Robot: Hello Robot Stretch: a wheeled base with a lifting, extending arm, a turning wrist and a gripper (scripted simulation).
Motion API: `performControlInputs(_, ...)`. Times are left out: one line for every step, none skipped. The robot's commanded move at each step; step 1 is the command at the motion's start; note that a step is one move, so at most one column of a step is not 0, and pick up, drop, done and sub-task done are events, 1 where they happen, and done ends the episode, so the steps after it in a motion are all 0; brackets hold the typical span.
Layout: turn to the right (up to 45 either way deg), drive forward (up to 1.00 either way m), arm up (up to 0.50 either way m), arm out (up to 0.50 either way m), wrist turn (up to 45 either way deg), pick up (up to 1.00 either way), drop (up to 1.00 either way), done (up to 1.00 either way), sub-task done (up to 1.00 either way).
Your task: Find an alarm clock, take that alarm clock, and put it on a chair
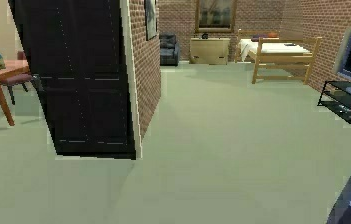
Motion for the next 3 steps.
performControlInputs(0.0,0.00,0.00,0.00,45.0,0.00,0.00,0.00,0.00)
performControlInputs(0.0,0.00,0.00,0.00,45.0,0.00,0.00,0.00,0.00)
performControlInputs(0.0,0.00,0.00,0.00,45.0,0.00,0.00,0.00,0.00)
